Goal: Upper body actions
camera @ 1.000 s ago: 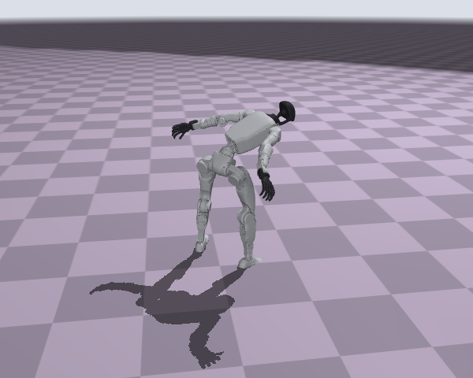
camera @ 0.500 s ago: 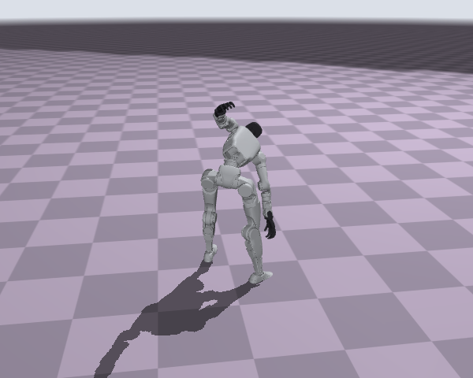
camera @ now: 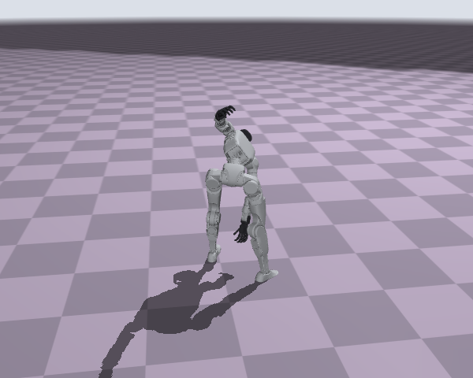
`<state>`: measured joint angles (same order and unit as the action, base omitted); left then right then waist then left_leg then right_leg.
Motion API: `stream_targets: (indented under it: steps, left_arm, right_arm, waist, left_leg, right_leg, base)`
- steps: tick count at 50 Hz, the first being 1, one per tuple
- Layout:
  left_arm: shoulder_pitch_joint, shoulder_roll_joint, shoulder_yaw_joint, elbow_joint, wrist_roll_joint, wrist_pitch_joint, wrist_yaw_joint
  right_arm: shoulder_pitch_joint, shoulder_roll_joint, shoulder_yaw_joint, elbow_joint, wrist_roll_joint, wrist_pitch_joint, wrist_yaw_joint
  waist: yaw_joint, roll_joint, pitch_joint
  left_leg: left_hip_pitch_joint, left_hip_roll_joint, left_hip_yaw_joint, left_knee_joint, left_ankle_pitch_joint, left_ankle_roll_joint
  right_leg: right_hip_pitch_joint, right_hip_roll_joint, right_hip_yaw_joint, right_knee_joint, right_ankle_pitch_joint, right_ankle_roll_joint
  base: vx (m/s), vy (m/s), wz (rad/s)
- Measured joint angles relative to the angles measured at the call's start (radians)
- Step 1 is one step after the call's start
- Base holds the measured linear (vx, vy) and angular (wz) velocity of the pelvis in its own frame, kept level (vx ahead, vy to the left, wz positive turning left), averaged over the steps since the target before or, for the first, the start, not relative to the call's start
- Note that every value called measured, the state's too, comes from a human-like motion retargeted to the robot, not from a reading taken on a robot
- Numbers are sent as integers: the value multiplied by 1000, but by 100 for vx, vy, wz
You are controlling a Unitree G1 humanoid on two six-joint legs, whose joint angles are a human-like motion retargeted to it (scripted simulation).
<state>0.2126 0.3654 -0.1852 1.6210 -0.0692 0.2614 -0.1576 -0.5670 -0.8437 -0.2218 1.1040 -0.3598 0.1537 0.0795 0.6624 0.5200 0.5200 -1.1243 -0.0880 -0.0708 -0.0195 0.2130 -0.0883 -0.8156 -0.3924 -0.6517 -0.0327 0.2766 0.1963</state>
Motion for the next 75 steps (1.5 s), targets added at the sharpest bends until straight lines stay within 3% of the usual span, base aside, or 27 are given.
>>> stream_targets:
  steps: [6,8,11,15,21,25,29,32,35,39,42,45,50,52,58,65,70,75]
  left_arm:
    - [-18,-26,-74,-25,-55,-5,-94]
    - [-27,-38,-81,-37,-93,2,-121]
    - [-31,-45,-50,-62,-164,13,-130]
    - [-17,-42,42,-117,-326,-14,-16]
    - [-33,-21,201,-214,-477,-47,53]
    - [-62,-26,289,-258,-497,-80,104]
    - [-96,-60,334,-271,-474,-112,154]
    - [-102,-105,373,-278,-449,-127,181]
    - [-93,-135,420,-297,-435,-132,208]
    - [-109,-120,460,-335,-460,-140,267]
    - [-145,-75,422,-351,-505,-125,289]
    - [-186,-45,381,-363,-529,-88,277]
    - [-227,-64,347,-404,-560,-116,292]
    - [-233,-82,321,-415,-554,-133,305]
    - [-256,-176,226,-331,-491,-160,294]
    - [-184,-340,221,-127,-496,-189,231]
    - [-143,-396,248,-54,-533,-181,219]
    - [-126,-357,220,-71,-503,-159,199]
  right_arm:
    - [198,-16,-46,-87,-43,-77,-26]
    - [265,14,-87,-110,-65,-101,-59]
    - [339,106,-129,-113,-48,-112,-100]
    - [391,255,-133,-84,11,-116,-61]
    - [449,388,-112,-61,75,-169,17]
    - [497,421,-118,-78,72,-202,3]
    - [535,448,-151,-99,48,-223,-18]
    - [533,467,-148,-96,32,-226,-22]
    - [513,498,-117,-66,8,-221,2]
    - [509,574,-54,-22,2,-216,9]
    - [556,621,-24,16,9,-222,-11]
    - [609,652,-10,88,0,-216,-65]
    - [638,665,17,246,6,-168,-114]
    - [645,667,26,292,10,-150,-114]
    - [681,667,19,317,-52,-108,-88]
    - [629,674,64,217,-140,-102,-25]
    - [599,708,94,104,-121,-114,61]
    - [596,721,134,64,-120,-124,125]
  waist:
    - [-125,0,0]
    - [-174,-29,0]
    - [-255,-117,0]
    - [-400,-275,0]
    - [-635,-468,0]
    - [-703,-569,0]
    - [-736,-622,0]
    - [-785,-627,-5]
    - [-867,-610,-54]
    - [-937,-591,-71]
    - [-956,-593,-75]
    - [-974,-604,-98]
    - [-1003,-630,-147]
    - [-999,-630,-172]
    - [-897,-602,-270]
    - [-972,-553,-341]
    - [-998,-534,-365]
    - [-996,-548,-374]
  left_leg:
    - [117,35,21,8,-17,3]
    - [163,52,41,14,-28,4]
    - [244,81,85,29,-53,3]
    - [368,112,138,75,-114,1]
    - [509,143,137,257,-280,-8]
    - [635,140,131,373,-409,-1]
    - [809,106,137,416,-491,11]
    - [963,103,186,387,-523,23]
    - [1069,118,219,314,-521,37]
    - [1156,143,241,224,-498,55]
    - [1205,135,226,178,-481,68]
    - [1235,106,190,147,-467,77]
    - [1263,45,159,115,-453,91]
    - [1277,31,165,100,-451,91]
    - [1288,4,212,72,-452,85]
    - [1292,32,211,71,-452,70]
    - [1291,57,219,65,-448,54]
    - [1272,71,209,100,-452,34]
  right_leg:
    - [83,23,19,18,-5,-4]
    - [114,29,27,22,-4,1]
    - [170,40,41,19,-4,11]
    - [287,59,38,5,-14,18]
    - [487,72,67,16,-68,10]
    - [611,55,119,43,-107,7]
    - [747,19,144,71,-92,-12]
    - [842,4,135,88,-25,-27]
    - [874,20,111,122,25,-77]
    - [882,64,-1,217,-86,-177]
    - [883,121,12,278,-166,-188]
    - [857,189,119,310,-206,-162]
    - [854,302,300,199,-239,-148]
    - [869,305,290,145,-196,-204]
    - [899,273,237,82,-183,-167]
    - [907,311,273,68,-191,-189]
    - [899,339,292,61,-190,-207]
    - [901,353,304,49,-185,-227]
  base:
    - [9,4,-59]
    - [6,11,-82]
    - [1,16,-101]
    - [1,19,-87]
    - [12,18,-28]
    - [21,22,-82]
    - [36,40,-97]
    - [54,55,-100]
    - [35,41,-60]
    - [7,16,-30]
    - [9,-1,42]
    - [12,-7,73]
    - [11,-7,44]
    - [18,-11,7]
    - [22,-13,-17]
    - [20,-12,7]
    - [10,-14,-9]
    - [7,-16,9]
